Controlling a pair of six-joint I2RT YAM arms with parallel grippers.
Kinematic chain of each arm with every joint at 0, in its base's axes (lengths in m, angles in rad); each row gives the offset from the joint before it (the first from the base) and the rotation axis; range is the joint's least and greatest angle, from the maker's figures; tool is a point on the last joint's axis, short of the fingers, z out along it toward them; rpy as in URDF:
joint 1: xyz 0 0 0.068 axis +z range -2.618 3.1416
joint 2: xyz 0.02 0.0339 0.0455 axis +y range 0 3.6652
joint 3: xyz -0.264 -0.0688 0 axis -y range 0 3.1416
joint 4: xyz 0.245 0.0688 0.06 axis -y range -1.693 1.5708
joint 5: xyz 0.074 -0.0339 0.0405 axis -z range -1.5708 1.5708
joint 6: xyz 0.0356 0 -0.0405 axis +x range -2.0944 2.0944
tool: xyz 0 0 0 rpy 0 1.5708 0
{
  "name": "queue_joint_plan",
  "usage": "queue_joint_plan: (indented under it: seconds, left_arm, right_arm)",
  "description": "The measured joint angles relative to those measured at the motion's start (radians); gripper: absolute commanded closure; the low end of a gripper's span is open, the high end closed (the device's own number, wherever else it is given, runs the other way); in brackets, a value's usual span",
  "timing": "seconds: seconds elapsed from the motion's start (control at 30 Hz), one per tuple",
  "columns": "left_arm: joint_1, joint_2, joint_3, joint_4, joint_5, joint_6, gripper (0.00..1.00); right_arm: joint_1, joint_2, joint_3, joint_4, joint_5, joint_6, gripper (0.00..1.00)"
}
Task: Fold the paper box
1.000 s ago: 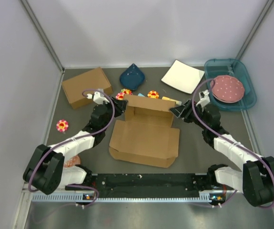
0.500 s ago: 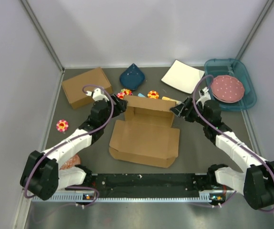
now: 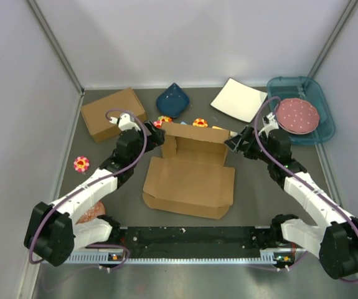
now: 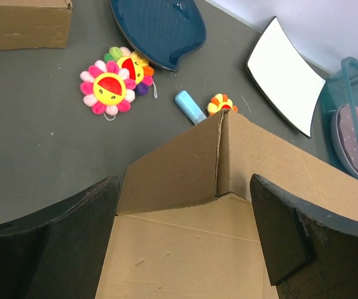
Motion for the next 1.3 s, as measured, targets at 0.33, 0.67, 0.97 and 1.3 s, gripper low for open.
queue_joint_plan:
  seconds: [0.33, 0.67, 0.97, 1.3]
  left_arm:
    - [0.0, -0.027, 0.002, -0.004, -0.016, 0.017, 0.1]
    - [0.0, -0.164, -0.003, -0.032, -0.066, 0.043, 0.14]
    - [0.0, -0.392, -0.098, -0.142, -0.143, 0.045, 0.15]
    - [0.0, -0.589, -0.201, -0.28, -0.195, 0.003, 0.15]
  right_arm:
    - [-0.001, -0.01, 0.023, -0.022, -0.001, 0.0, 0.18]
    - [0.208, -0.036, 0.322, -0.27, 0.19, -0.22, 0.21]
    - [0.604, 0.159, 0.603, -0.468, 0.627, -0.618, 0.27]
    - [0.889, 0.455, 0.639, -0.554, 0.967, -0.979, 0.27]
